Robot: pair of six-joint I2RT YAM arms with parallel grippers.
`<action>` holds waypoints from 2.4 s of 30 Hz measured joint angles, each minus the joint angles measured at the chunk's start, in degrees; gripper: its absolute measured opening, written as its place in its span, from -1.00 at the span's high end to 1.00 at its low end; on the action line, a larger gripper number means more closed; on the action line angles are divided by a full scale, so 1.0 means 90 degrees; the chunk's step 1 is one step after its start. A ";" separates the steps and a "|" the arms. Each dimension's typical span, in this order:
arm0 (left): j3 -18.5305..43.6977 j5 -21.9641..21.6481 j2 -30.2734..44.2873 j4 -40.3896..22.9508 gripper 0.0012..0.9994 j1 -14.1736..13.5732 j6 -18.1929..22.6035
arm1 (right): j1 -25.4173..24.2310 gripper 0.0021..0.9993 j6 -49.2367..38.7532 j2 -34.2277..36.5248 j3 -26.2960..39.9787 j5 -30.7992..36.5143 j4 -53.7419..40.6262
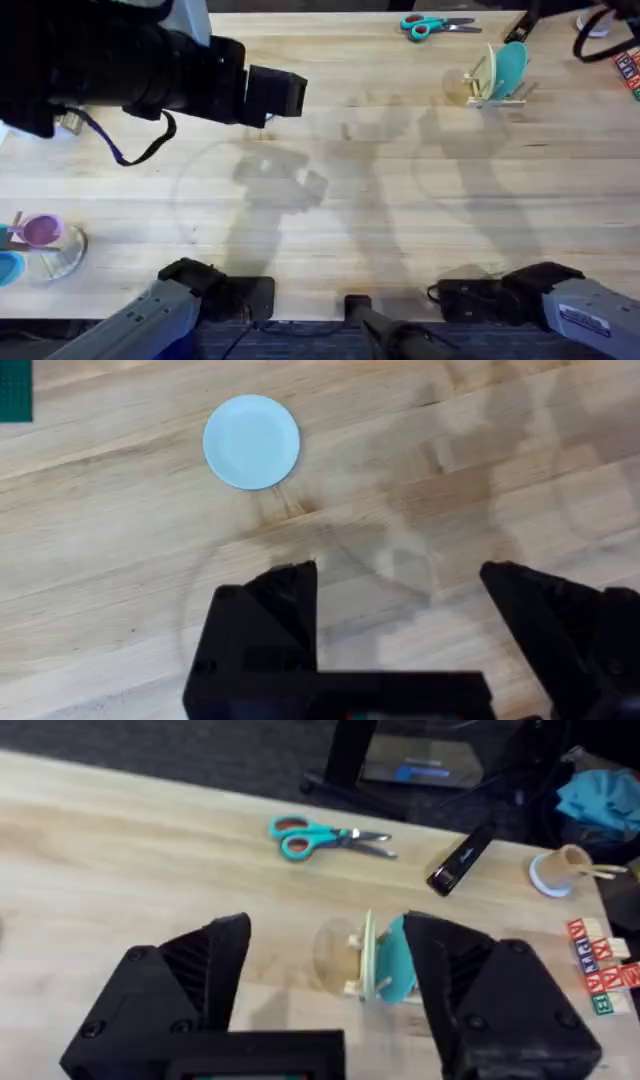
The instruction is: Pick up the plates from the table one by one and place each into a slot on the dish rack.
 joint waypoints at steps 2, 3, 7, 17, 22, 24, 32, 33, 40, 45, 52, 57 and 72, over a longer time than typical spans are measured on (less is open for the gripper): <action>0.0000 0.0000 0.0001 0.0000 -0.99 0.0000 0.0000 | 0.0084 -0.84 0.0000 -0.0040 0.0000 0.0000 -0.0185; 0.0000 0.0000 0.0000 0.0000 -0.99 0.0000 0.0000 | 0.0119 -0.84 0.0000 -0.0076 0.0000 -0.0002 -0.0284; 0.0000 0.0000 0.0000 0.0000 -0.99 0.0000 0.0000 | 0.0211 -0.85 0.0028 -0.0280 0.0000 -0.0005 -0.0737; 0.0000 0.0000 0.0000 0.0007 -0.99 0.0000 0.0000 | 0.0225 -0.86 0.0359 -0.0537 0.0000 -0.1075 -0.1435; 0.0000 0.0002 0.0000 0.0007 -0.99 0.0000 0.0000 | 0.0227 -0.86 0.0386 -0.0537 0.0000 -0.1925 -0.1441; 0.0000 0.0002 0.0000 0.0006 -0.99 0.0000 0.0000 | 0.0230 -0.86 0.0389 -0.0537 0.0000 -0.2119 -0.1444; 0.0000 0.0011 0.0000 -0.0025 0.87 0.0000 -0.0003 | 0.0230 -0.86 0.0410 -0.0537 0.0000 -0.2385 -0.1446; 0.0000 0.0042 0.0000 -0.0064 0.90 0.0000 -0.0024 | 0.0229 -0.86 0.0411 -0.0537 0.0000 -0.2403 -0.1446; 0.0000 0.0455 0.0000 -0.0120 0.92 0.0000 -0.0529 | 0.0230 -0.86 0.0432 -0.0537 0.0000 -0.2450 -0.1446; 0.0000 0.0534 0.0002 -0.0177 0.92 0.0126 -0.0651 | 0.0230 -0.86 0.0432 -0.0537 0.0000 -0.2450 -0.1446; 0.0000 0.1014 0.0499 -0.0381 0.92 0.1147 -0.0356 | 0.0230 -0.98 0.0449 -0.0537 0.0000 -0.2453 -0.1446; 0.0000 0.1608 0.1221 -0.0305 0.92 0.1968 0.0083 | 0.0229 -0.99 0.0457 -0.0538 0.0000 -0.2450 -0.1446; 0.0000 0.2905 0.2665 0.0836 0.92 0.3289 0.0955 | 0.0228 -0.99 0.0457 -0.0537 0.0000 -0.2450 -0.1436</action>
